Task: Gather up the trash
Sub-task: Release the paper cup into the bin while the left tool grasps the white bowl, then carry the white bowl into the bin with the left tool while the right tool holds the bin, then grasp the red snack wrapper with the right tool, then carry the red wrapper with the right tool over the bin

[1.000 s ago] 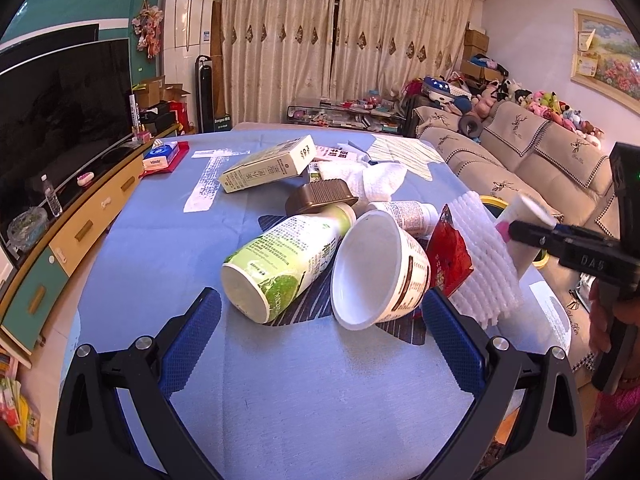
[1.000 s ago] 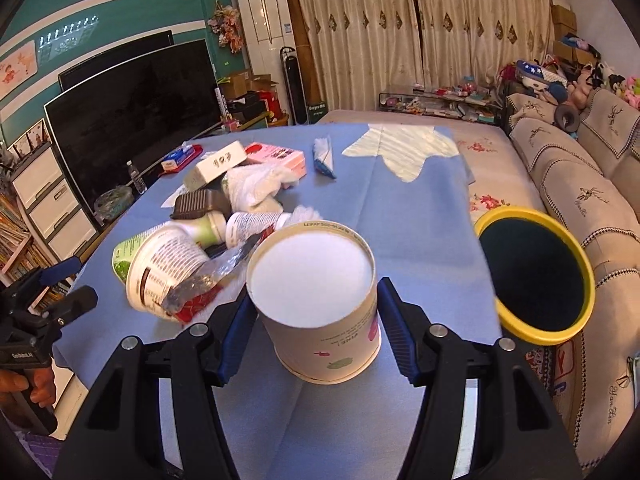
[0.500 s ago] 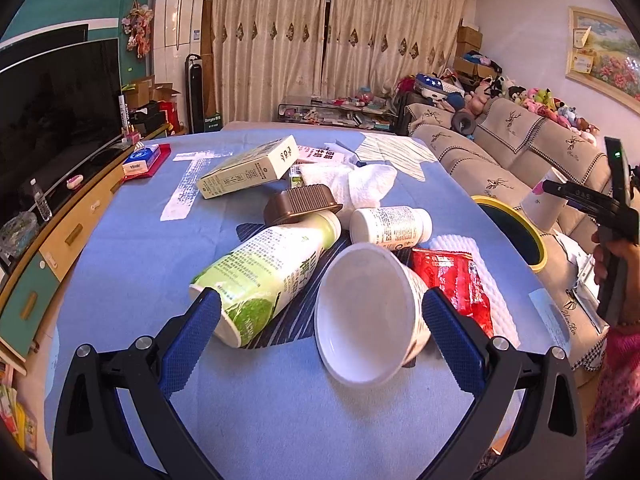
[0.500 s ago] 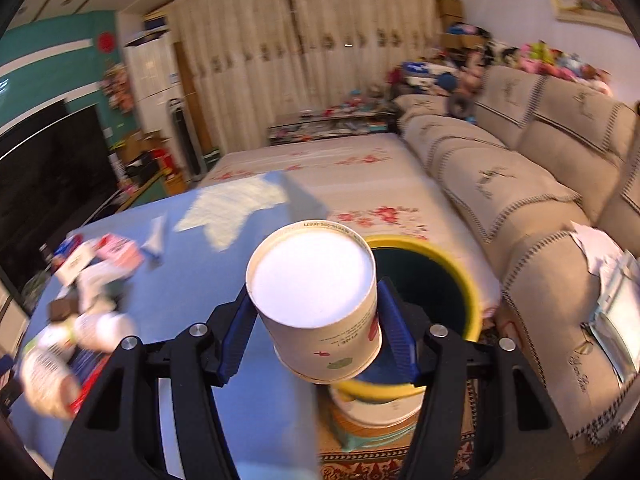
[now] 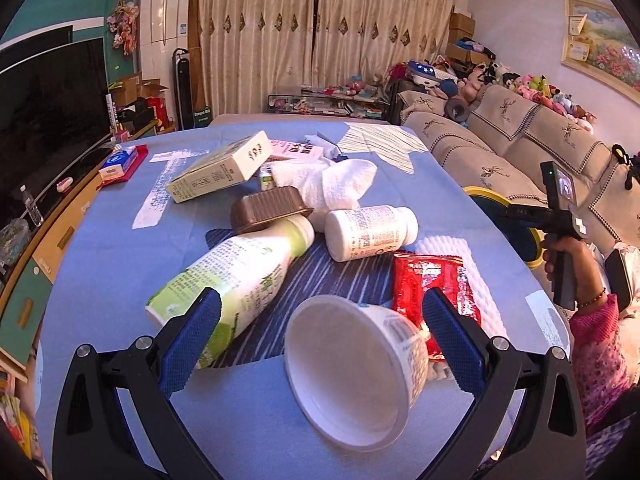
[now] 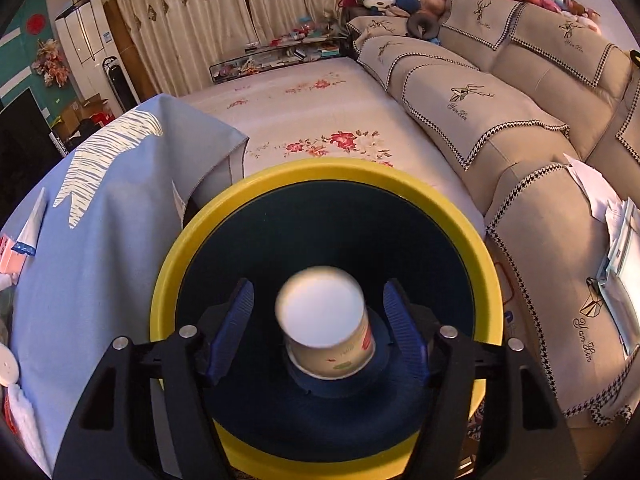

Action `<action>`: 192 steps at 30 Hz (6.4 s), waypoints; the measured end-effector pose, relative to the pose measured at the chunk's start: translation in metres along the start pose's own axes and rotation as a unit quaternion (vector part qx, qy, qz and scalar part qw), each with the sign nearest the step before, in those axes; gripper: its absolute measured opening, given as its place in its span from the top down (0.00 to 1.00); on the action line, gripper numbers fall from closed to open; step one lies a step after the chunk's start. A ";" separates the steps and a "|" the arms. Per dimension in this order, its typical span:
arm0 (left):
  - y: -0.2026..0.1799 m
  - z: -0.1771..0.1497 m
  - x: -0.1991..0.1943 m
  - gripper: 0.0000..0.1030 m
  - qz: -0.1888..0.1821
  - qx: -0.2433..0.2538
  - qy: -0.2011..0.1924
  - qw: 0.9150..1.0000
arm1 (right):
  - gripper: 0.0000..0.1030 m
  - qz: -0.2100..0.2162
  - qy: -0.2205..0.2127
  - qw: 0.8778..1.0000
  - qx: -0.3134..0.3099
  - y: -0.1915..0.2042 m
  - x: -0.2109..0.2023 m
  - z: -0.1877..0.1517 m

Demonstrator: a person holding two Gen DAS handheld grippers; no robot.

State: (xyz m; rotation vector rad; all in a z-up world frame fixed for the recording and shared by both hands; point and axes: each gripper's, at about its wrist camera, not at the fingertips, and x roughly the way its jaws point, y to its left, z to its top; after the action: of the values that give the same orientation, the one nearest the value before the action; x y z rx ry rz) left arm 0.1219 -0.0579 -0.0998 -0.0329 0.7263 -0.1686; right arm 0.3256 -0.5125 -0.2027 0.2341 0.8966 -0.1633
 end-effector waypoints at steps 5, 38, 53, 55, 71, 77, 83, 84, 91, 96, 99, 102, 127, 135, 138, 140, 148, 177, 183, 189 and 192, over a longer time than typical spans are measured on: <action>-0.007 -0.001 0.002 0.04 -0.027 0.001 0.009 1.000 | 0.33 0.016 -0.016 1.000 -0.002 0.001 -0.018 -0.005; -0.048 -0.023 -0.024 0.95 -0.048 0.108 0.037 0.992 | 0.30 0.047 -0.076 0.995 -0.033 0.013 -0.097 -0.031; -0.129 0.084 0.012 0.95 -0.114 0.182 -0.030 0.976 | 0.30 0.000 -0.090 0.996 0.011 -0.046 -0.108 -0.049; -0.147 0.098 0.025 0.95 -0.136 0.187 -0.025 0.973 | 0.30 -0.005 -0.088 0.996 0.022 -0.057 -0.107 -0.053; -0.314 0.141 0.166 0.95 -0.231 0.254 0.076 0.936 | 0.30 -0.020 -0.077 0.995 0.062 -0.100 -0.104 -0.065; -0.339 0.138 0.213 0.89 -0.219 0.249 0.112 0.937 | 0.28 -0.026 -0.070 0.995 0.073 -0.108 -0.104 -0.071; -0.342 0.143 0.233 0.74 -0.206 0.240 0.117 0.942 | 0.27 -0.025 -0.066 0.994 0.078 -0.112 -0.105 -0.075; -0.341 0.144 0.229 0.73 -0.207 0.238 0.113 0.942 | 0.27 -0.025 -0.065 0.995 0.077 -0.111 -0.105 -0.076; -0.313 0.158 0.188 0.57 -0.205 0.231 0.080 0.948 | 0.27 -0.014 -0.064 0.995 0.074 -0.102 -0.107 -0.079; -0.283 0.167 0.144 0.56 -0.209 0.205 0.051 0.955 | 0.27 -0.006 -0.064 0.995 0.071 -0.093 -0.111 -0.085; -0.253 0.169 0.109 0.46 -0.207 0.179 0.019 0.962 | 0.26 -0.001 -0.058 0.996 0.069 -0.087 -0.110 -0.088; -0.210 0.166 0.072 0.37 -0.195 0.137 -0.016 0.971 | 0.26 0.009 -0.052 0.997 0.059 -0.074 -0.109 -0.090; 0.069 0.038 -0.072 0.27 -0.005 -0.048 -0.098 0.994 | 0.46 0.175 -0.054 0.968 -0.173 0.189 -0.171 -0.137; 0.073 0.030 -0.076 0.27 -0.021 -0.051 -0.098 0.994 | 0.59 0.179 -0.015 0.964 -0.195 0.214 -0.166 -0.163; 0.075 0.029 -0.075 0.27 -0.025 -0.058 -0.096 0.993 | 0.59 0.179 -0.001 0.963 -0.201 0.219 -0.162 -0.169; 0.076 0.028 -0.074 0.27 -0.027 -0.060 -0.095 0.993 | 0.60 0.184 0.007 0.962 -0.204 0.223 -0.160 -0.171; 0.075 0.025 -0.073 0.27 -0.029 -0.061 -0.094 0.993 | 0.99 0.222 0.013 0.953 -0.205 0.229 -0.165 -0.170; 0.046 0.032 -0.054 0.27 -0.043 -0.031 -0.075 0.996 | 1.00 0.161 -0.121 0.972 -0.121 0.136 -0.210 -0.089; 0.038 0.035 -0.046 0.27 -0.042 -0.024 -0.068 0.996 | 1.00 0.110 -0.147 0.980 -0.082 0.096 -0.198 -0.056; 0.025 0.040 -0.032 0.27 -0.045 -0.013 -0.054 0.997 | 1.00 0.057 -0.136 0.988 -0.051 0.061 -0.156 -0.027; 0.016 0.041 -0.023 0.27 -0.049 -0.005 -0.045 0.998 | 1.00 0.035 -0.120 0.991 -0.038 0.045 -0.127 -0.016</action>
State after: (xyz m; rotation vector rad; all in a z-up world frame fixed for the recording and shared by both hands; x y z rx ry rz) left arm 0.1344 -0.0395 -0.0551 -0.0844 0.6363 -0.2552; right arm 0.2461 -0.4590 -0.1061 0.1703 0.6531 -0.0885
